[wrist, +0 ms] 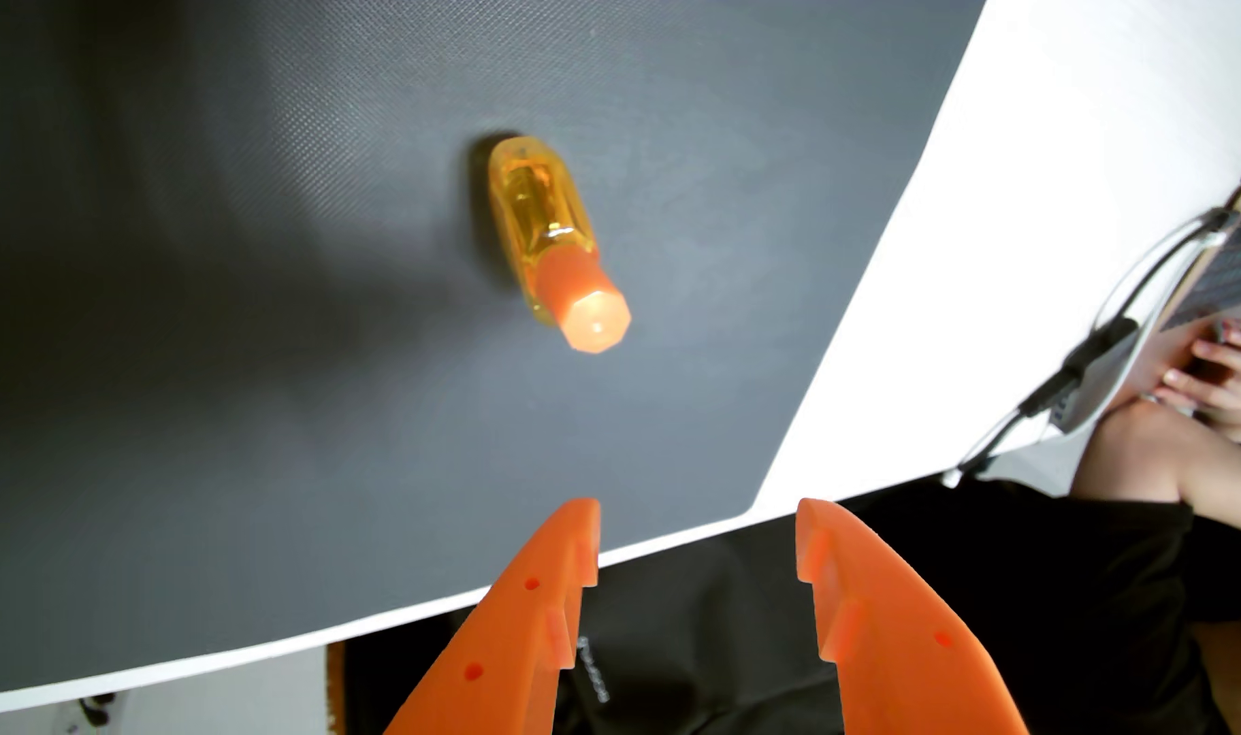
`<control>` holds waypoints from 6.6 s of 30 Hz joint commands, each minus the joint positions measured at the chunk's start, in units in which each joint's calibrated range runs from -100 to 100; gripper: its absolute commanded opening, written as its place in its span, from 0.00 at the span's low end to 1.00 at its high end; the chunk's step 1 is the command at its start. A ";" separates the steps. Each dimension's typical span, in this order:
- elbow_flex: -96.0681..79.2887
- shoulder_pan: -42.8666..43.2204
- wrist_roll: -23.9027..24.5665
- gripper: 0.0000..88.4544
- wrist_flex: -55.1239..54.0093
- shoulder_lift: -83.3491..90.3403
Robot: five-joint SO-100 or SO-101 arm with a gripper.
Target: Grab the eyedrops
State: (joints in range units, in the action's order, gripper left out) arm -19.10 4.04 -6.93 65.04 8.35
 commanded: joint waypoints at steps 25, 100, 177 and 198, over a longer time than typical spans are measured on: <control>19.41 1.61 -1.00 0.19 12.81 -20.37; 10.23 2.94 1.36 0.19 3.72 -26.40; 14.46 -2.13 4.45 0.01 18.60 -5.34; 14.91 -2.30 4.08 0.01 20.25 -5.34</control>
State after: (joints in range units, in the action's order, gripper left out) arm -5.01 1.57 -2.69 85.53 0.38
